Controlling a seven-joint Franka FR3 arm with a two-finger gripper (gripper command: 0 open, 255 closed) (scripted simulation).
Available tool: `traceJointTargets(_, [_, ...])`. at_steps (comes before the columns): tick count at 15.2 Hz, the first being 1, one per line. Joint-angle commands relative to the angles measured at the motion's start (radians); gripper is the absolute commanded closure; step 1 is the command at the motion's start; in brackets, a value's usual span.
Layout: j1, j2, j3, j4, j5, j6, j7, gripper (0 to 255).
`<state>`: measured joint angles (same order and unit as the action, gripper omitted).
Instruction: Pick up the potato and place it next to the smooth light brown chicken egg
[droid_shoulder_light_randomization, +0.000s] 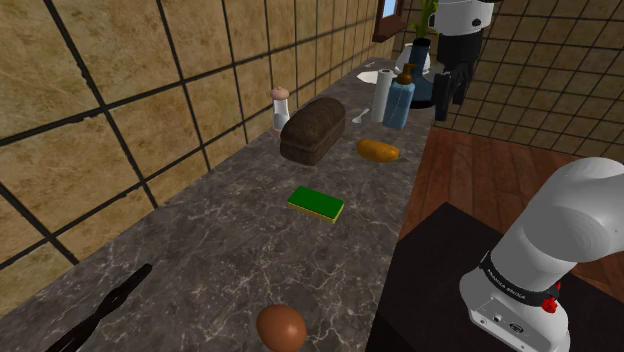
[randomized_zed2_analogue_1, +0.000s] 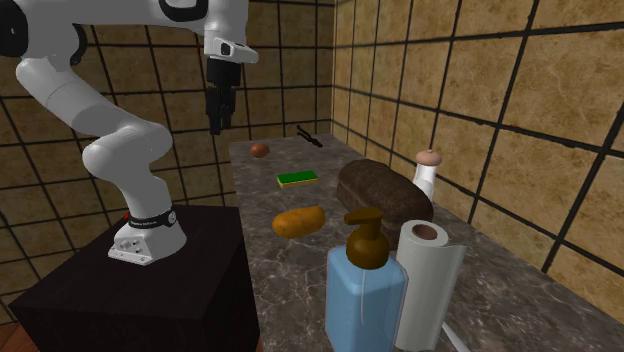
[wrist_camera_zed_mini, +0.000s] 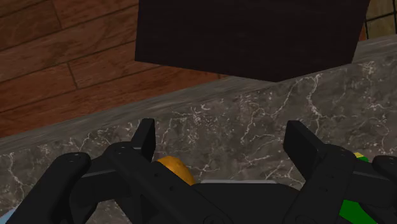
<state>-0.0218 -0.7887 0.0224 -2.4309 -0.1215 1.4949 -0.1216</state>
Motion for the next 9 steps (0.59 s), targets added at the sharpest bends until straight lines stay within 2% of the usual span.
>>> traceJointTargets(1, [0.000, 0.000, 0.000, 0.000, 0.000, 0.000, 0.000, 0])
traceJointTargets(9, [0.013, 0.181, -0.086, -0.072, -0.029, 0.336, -0.115, 0])
